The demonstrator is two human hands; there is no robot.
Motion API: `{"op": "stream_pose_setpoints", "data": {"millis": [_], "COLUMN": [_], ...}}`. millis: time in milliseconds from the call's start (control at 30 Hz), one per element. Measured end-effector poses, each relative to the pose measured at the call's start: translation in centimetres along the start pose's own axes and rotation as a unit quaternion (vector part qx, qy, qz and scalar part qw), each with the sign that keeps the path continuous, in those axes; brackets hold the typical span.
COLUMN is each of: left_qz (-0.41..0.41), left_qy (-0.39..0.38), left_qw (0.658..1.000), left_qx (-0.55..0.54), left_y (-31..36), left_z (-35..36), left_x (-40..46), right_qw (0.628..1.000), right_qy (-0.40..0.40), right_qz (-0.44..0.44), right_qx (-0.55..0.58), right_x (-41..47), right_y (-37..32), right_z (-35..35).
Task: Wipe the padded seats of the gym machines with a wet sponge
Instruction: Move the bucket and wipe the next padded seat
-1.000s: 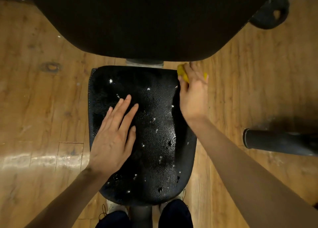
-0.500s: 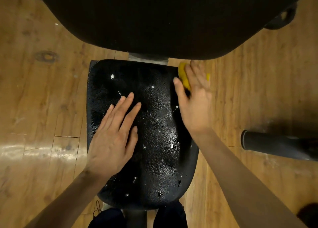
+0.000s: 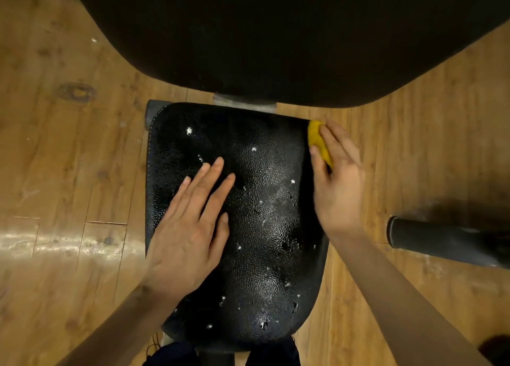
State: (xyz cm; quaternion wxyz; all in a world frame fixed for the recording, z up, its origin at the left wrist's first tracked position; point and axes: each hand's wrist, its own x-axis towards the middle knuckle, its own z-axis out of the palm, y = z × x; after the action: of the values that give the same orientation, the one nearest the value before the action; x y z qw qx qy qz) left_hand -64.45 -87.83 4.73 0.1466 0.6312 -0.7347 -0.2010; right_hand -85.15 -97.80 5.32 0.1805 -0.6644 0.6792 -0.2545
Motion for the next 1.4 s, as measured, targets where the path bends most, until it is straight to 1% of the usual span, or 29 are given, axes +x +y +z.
{"op": "stream_pose_setpoints", "data": {"millis": [33, 67, 100, 167, 233, 267, 300, 367, 400, 433, 467, 533, 600, 633, 667, 733, 767, 833, 933, 1033, 1067, 1133, 1200, 1267, 1333, 1400], "left_qz": [0.002, 0.001, -0.001, 0.0, 0.002, 0.001, 0.0, -0.002, -0.002, -0.002, -0.002, -0.002, 0.002, 0.001, -0.002, -0.008, -0.009, -0.012, -0.036, -0.06, -0.062, -0.062, -0.066, -0.067, -0.067, -0.069], "left_qy": [-0.002, -0.004, -0.005, -0.005, -0.005, -0.004, -0.004, -0.002, -0.001, -0.001, -0.002, -0.001, -0.005, -0.008, -0.01, -0.011, -0.01, -0.004, 0.018, 0.024, 0.026, 0.03, 0.038, 0.043, 0.047, 0.05], "left_qw": [1.0, 1.0, 1.0, 1.0, 1.0, 1.0, 1.0, 1.0, 1.0, 1.0, 1.0, 1.0, 1.0, 1.0, 1.0, 0.999, 0.999, 0.996, 0.995, 0.994, 0.994, 0.995, 0.996, 0.996, 0.996, 0.995], "left_qx": [0.001, 0.002, 0.003, 0.004, 0.002, -0.001, -0.003, 0.0, 0.001, 0.001, 0.001, 0.002, -0.001, -0.005, -0.01, -0.031, -0.049, -0.084, -0.091, -0.089, -0.086, -0.071, -0.056, -0.047, -0.045, -0.044], "left_y": [0.0, 0.0, 0.0, 0.0, 0.0, 0.0, 0.0, 0.0, 0.0, 0.0, 0.0, 0.0, 0.0, 0.1, 0.0, -0.1, 0.0, -0.1, -0.7, -1.1, -1.1, -1.0, -0.9, -0.9, -1.0, -1.0], "left_z": [0.1, 0.1, 0.0, 0.0, -0.1, -0.1, -0.1, 0.0, 0.1, 0.1, 0.1, 0.0, -0.1, -0.1, -0.1, -0.3, -0.4, -0.8, -1.4, -1.4, -1.2, -0.7, -0.4, -0.2, -0.1, -0.2], "left_x": [0.0, -0.1, -0.1, -0.1, -0.1, 0.0, -0.1, -0.1, -0.1, -0.1, -0.1, -0.1, -0.1, 0.0, -0.1, -0.1, -0.1, -0.4, -1.4, -2.7, -3.0, -3.2, -3.1, -3.0, -3.0, -3.0], "right_qw": [0.999, 0.998, 0.999, 0.998, 0.992, 0.991, 0.993, 0.999, 1.0, 1.0, 1.0, 0.998, 0.99, 0.988, 0.991, 0.998, 0.999, 0.999, 0.999, 0.995, 0.994, 0.995, 0.998, 0.998, 0.997, 0.992], "right_qy": [0.026, 0.037, 0.029, -0.016, -0.075, -0.089, -0.084, -0.035, -0.006, 0.016, 0.019, -0.025, -0.087, -0.098, -0.093, -0.06, -0.041, -0.02, -0.043, -0.078, -0.086, -0.072, -0.04, -0.021, -0.036, -0.078], "right_qz": [0.033, 0.04, 0.025, -0.053, -0.102, -0.104, -0.086, -0.015, 0.015, 0.025, 0.018, -0.053, -0.112, -0.116, -0.098, -0.021, 0.013, 0.033, -0.007, -0.06, -0.068, -0.059, -0.036, -0.028, -0.052, -0.085], "right_qx": [-0.003, -0.01, -0.015, -0.016, -0.011, -0.011, -0.007, 0.011, 0.01, -0.001, -0.01, -0.001, 0.002, -0.001, -0.001, 0.011, 0.02, 0.017, 0.027, 0.015, 0.017, 0.031, 0.038, 0.043, 0.051, 0.049], "right_x": [0.5, 1.0, 1.6, 2.0, 2.5, 2.5, 2.4, 1.7, 1.5, 1.4, 1.3, 1.4, 2.1, 2.2, 2.1, 1.9, 2.0, 2.1, -0.3, -5.5, -5.8, -3.2, 0.6, 1.8, -1.2, -6.1], "right_y": [-1.1, -2.8, -4.6, -6.9, -5.6, -4.2, -2.6, -1.3, -2.1, -3.6, -5.3, -7.6, -6.5, -5.0, -3.3, -1.7, -1.9, -3.3, -4.4, -2.9, -2.6, -3.0, -4.2, -5.0, -4.7, -4.1], "right_z": [0.8, 2.0, 3.3, 4.9, 4.0, 2.9, 1.8, 0.5, 0.9, 2.1, 3.4, 5.0, 4.0, 2.9, 1.8, 0.3, 0.8, 2.2, 2.6, 1.1, 1.0, 1.8, 3.3, 4.1, 3.6, 2.4]}}
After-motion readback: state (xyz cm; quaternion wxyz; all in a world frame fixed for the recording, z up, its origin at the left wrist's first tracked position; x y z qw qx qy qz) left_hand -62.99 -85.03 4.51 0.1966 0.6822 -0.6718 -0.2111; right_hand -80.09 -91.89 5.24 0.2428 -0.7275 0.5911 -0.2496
